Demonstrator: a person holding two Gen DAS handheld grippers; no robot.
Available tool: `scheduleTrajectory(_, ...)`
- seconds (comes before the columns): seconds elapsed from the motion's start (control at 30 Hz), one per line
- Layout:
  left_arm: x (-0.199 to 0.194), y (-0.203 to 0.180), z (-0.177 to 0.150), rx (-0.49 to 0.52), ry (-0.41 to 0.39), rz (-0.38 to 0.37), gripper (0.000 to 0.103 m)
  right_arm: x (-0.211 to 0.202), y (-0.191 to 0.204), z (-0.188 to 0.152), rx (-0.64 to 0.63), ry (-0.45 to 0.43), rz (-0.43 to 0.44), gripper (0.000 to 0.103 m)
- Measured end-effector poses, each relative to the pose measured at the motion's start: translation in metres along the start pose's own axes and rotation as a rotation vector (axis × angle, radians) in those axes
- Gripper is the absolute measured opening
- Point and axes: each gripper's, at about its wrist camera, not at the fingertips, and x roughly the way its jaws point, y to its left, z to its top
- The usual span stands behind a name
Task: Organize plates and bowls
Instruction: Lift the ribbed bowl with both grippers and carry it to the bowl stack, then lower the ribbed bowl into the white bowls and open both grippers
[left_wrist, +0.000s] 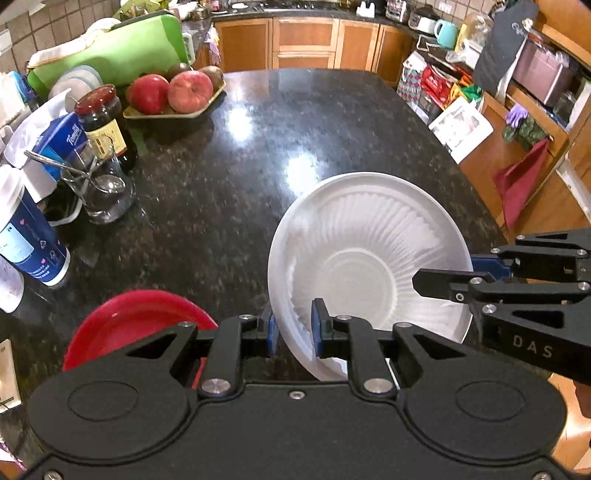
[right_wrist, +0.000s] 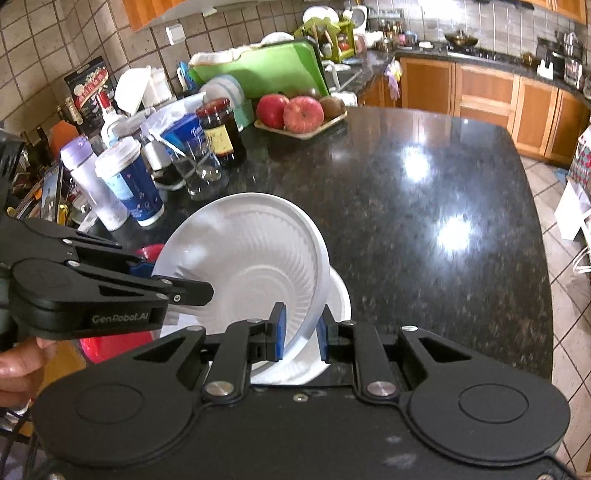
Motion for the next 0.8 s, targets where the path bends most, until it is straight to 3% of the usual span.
scheduleTrajectory(0.5, 0.011, -0.002, 0.0, -0.021, 0.017, 0.008, 0.024, 0.0, -0.006, -0.005, 0.025, 0.01, 0.013, 0.02)
scheduleTrajectory(0.8, 0.008, -0.004, 0.0, 0.0, 0.002, 0.016, 0.031, -0.004, -0.006, -0.003, 0.018, -0.006, 0.005, 0.021)
